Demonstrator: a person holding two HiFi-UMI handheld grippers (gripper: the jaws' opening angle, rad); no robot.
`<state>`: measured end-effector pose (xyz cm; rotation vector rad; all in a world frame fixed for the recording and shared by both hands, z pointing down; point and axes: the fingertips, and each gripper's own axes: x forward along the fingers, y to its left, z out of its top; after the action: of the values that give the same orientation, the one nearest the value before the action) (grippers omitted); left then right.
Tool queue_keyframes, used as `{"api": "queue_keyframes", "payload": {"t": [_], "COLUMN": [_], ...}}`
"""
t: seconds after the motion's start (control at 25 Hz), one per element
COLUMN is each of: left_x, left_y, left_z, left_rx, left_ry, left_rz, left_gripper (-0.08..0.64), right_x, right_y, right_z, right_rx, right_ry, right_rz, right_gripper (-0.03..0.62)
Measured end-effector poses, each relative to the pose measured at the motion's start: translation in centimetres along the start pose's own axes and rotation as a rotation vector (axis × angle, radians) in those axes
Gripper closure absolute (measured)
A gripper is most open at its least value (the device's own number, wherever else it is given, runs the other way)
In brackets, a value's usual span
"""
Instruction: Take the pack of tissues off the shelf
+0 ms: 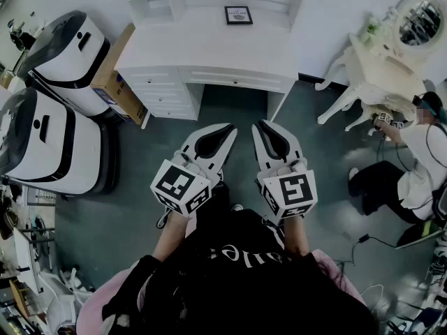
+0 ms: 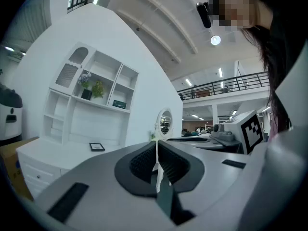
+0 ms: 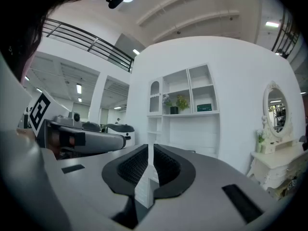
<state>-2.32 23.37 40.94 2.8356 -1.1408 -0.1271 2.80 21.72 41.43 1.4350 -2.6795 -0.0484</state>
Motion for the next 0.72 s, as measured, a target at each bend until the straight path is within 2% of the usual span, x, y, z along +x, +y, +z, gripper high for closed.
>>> {"api": "queue_keyframes", "payload": {"t": [0.44, 0.72], "left_x": [1.1, 2.5], "left_y": [-0.1, 0.7], "left_z": [-0.3, -0.5], "left_rx": [0.005, 0.016], "left_ry": [0.018, 0.039], "left_rz": [0.014, 0.009], "left_gripper": [0.538, 0.538], "right_x": [-0.8, -0.1], "right_y": [-1.8, -4.3], "right_z": [-0.2, -0.3], "right_rx": [0.011, 0.095], "right_ry": [0.0, -0.019], "right_rz": [-0.021, -0.052], "right_gripper": [0.526, 0.525]}}
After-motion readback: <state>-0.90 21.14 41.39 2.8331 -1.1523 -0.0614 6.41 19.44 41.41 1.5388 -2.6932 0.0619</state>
